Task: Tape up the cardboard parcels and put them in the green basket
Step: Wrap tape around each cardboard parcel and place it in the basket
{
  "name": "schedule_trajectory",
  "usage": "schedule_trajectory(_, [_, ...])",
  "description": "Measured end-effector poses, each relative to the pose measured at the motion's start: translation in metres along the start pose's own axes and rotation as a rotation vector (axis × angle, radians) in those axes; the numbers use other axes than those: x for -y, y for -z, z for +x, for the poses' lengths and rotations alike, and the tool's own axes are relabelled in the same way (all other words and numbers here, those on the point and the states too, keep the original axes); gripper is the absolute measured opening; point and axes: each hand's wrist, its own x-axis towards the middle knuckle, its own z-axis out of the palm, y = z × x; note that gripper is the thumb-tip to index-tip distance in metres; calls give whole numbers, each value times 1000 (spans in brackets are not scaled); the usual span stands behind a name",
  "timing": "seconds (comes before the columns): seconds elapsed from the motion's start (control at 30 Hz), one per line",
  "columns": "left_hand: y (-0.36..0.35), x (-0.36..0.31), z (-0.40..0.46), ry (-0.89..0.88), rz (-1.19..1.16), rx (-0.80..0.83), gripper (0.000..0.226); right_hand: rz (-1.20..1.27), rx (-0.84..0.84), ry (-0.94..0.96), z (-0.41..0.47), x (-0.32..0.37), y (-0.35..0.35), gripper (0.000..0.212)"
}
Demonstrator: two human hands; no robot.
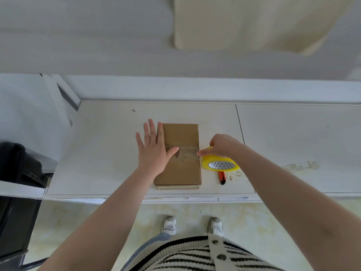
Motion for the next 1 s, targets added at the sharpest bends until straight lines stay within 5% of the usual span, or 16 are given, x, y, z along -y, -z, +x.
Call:
schedule_trajectory(0.2, [9,-1,-6,3,-93,47,85,12,-5,-3,-3,1,0,67])
schedule_trajectory(0.37, [22,-46,-8,-173,-141,-285,69,-23,-11,10,-5,-1,2,66])
schedule_trajectory(0.5, [3,-57,-9,-218,16,-90,71,-51,-6,23,-3,2,0,66])
schedule_trajectory(0.77, [-6,-45,-4,-123,-12,-75,71,-38,-8,36,-3,3,0,68])
schedule_trajectory(1.0, [1,-6,-3,-184,-316,-65,77,233,24,316,-20,-1,18,43])
